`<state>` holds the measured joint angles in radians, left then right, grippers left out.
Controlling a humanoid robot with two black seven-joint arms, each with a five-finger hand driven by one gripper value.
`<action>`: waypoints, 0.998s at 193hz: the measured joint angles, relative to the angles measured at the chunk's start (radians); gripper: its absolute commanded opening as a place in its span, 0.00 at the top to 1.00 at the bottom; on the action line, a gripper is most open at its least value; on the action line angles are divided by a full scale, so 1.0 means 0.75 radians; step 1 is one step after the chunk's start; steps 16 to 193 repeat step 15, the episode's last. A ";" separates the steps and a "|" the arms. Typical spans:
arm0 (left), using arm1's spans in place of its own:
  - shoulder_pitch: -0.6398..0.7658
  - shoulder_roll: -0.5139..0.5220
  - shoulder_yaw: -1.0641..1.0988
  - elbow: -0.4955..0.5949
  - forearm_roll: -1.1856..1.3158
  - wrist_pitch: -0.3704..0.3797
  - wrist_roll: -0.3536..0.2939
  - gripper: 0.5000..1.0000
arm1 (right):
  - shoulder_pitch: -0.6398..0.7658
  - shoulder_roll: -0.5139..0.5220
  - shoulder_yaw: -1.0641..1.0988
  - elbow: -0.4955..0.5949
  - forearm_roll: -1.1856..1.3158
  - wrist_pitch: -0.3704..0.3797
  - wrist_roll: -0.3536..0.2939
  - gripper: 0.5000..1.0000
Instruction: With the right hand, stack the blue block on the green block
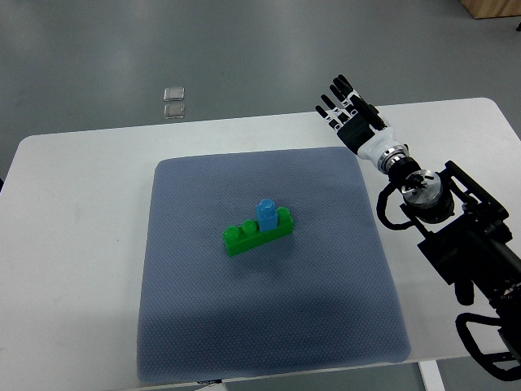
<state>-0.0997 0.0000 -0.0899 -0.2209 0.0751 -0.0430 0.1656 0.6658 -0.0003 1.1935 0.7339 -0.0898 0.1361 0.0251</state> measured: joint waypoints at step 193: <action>0.000 0.000 0.000 0.000 0.000 0.000 0.000 0.00 | 0.002 0.000 0.001 -0.005 0.005 0.001 0.003 0.17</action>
